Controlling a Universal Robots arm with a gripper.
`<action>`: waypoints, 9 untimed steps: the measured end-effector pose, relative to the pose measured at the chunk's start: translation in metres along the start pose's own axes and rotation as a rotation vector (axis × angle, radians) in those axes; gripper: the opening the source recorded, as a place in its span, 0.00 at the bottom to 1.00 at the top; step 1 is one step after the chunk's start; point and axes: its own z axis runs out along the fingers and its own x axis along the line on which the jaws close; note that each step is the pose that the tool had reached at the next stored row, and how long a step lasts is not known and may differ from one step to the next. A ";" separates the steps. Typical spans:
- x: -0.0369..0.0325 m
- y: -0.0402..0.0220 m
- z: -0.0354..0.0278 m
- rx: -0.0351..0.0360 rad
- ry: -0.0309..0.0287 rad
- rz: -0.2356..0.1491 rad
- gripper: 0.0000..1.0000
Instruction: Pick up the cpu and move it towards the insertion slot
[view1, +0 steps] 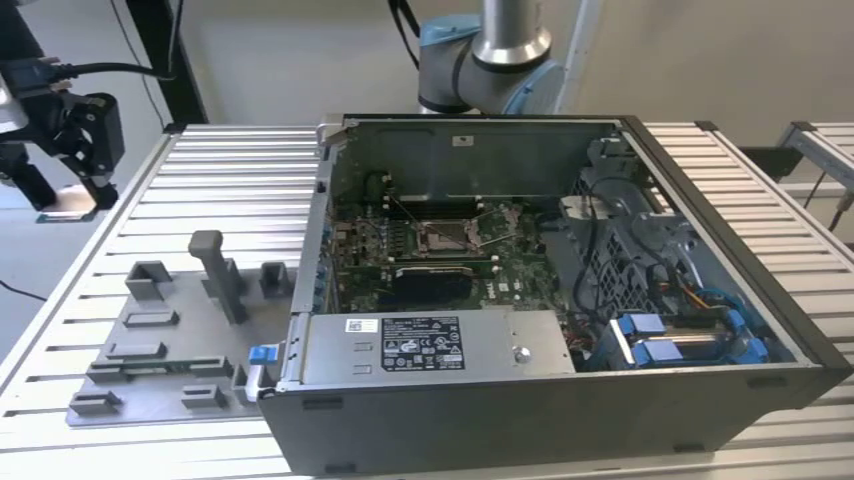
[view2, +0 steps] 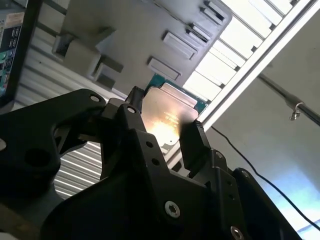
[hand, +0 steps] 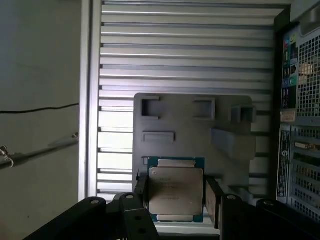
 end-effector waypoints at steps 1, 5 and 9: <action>-0.0019 0.0000 0.0000 0.0002 0.0000 0.000 0.00; -0.0119 -0.0001 0.0000 0.0004 0.0005 0.000 0.00; -0.0231 -0.0002 0.0000 0.0004 0.0011 0.000 0.00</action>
